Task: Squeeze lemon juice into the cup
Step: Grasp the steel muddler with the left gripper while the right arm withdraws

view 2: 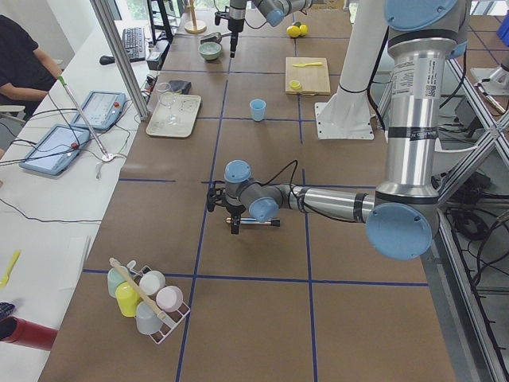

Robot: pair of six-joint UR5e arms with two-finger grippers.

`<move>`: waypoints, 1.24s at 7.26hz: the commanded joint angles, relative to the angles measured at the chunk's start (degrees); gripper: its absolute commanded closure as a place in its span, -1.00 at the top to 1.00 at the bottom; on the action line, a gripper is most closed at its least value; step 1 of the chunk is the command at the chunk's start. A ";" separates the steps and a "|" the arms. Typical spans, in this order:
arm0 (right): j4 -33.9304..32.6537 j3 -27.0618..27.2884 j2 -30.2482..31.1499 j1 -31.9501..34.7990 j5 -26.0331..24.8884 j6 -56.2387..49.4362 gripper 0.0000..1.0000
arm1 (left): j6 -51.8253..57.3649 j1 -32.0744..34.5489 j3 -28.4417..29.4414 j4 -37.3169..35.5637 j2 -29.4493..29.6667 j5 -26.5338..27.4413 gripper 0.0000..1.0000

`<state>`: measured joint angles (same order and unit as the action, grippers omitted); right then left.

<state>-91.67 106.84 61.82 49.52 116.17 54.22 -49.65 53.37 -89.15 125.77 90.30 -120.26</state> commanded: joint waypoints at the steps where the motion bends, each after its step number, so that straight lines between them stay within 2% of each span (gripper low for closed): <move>1: 0.00 0.04 0.23 0.58 0.11 -0.60 1.00 | -0.09 -0.10 0.21 0.00 0.23 0.03 0.59; 2: 0.00 0.04 0.23 0.75 0.20 -0.60 1.00 | -0.09 -0.10 0.38 0.00 0.32 -0.06 0.28; 3: 0.00 0.04 0.23 1.19 0.81 -0.60 1.00 | -0.09 -0.19 0.38 0.00 0.32 -0.06 0.13; 4: 0.00 0.04 0.23 1.63 1.51 -0.69 1.00 | -0.09 -0.19 0.30 0.00 0.40 -0.06 -0.13; 5: 0.00 0.04 0.32 1.72 1.60 -1.04 1.00 | -0.27 -0.19 0.04 -0.09 0.58 -0.06 -0.47; 6: 0.00 0.12 0.75 1.81 1.60 -1.04 1.00 | -0.18 -0.19 -0.05 -0.09 0.58 -0.06 -0.95; 8: 0.00 0.13 0.93 2.51 2.22 -1.83 1.00 | -0.27 -0.11 -0.49 -0.09 0.67 -0.06 -1.00; 9: 0.00 0.13 1.11 2.86 2.22 -2.01 1.00 | 0.16 0.24 -3.71 -0.35 -0.03 0.11 -1.00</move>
<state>-91.65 106.96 62.73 51.93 118.25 52.59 -49.80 53.31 -90.21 125.63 90.80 -120.28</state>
